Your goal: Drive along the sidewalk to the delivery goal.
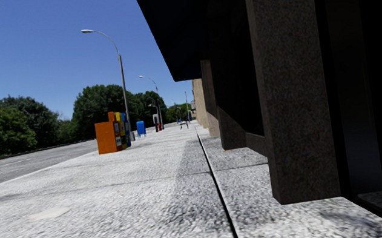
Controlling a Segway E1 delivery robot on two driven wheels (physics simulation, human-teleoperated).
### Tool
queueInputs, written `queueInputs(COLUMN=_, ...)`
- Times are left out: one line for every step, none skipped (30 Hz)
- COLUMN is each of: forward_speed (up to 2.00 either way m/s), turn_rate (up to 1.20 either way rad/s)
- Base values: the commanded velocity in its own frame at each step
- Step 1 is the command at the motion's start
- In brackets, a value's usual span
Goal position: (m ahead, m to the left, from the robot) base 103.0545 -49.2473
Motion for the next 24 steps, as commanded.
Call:
queueInputs(forward_speed=2.0, turn_rate=0.0)
queueInputs(forward_speed=2.0, turn_rate=0.0)
queueInputs(forward_speed=2.0, turn_rate=0.0)
queueInputs(forward_speed=2.0, turn_rate=0.0)
queueInputs(forward_speed=2.0, turn_rate=0.0)
queueInputs(forward_speed=2.0, turn_rate=0.0)
queueInputs(forward_speed=2.0, turn_rate=0.0)
queueInputs(forward_speed=2.0, turn_rate=0.0)
queueInputs(forward_speed=2.0, turn_rate=0.0)
queueInputs(forward_speed=2.0, turn_rate=0.18)
queueInputs(forward_speed=2.0, turn_rate=0.43)
queueInputs(forward_speed=2.0, turn_rate=0.43)
queueInputs(forward_speed=2.0, turn_rate=0.52)
queueInputs(forward_speed=2.0, turn_rate=0.54)
queueInputs(forward_speed=2.0, turn_rate=0.52)
queueInputs(forward_speed=2.0, turn_rate=0.52)
queueInputs(forward_speed=2.0, turn_rate=0.37)
queueInputs(forward_speed=2.0, turn_rate=0.08)
queueInputs(forward_speed=2.0, turn_rate=0.0)
queueInputs(forward_speed=2.0, turn_rate=0.0)
queueInputs(forward_speed=2.0, turn_rate=0.0)
queueInputs(forward_speed=2.0, turn_rate=0.0)
queueInputs(forward_speed=2.0, turn_rate=0.0)
queueInputs(forward_speed=2.0, turn_rate=0.0)
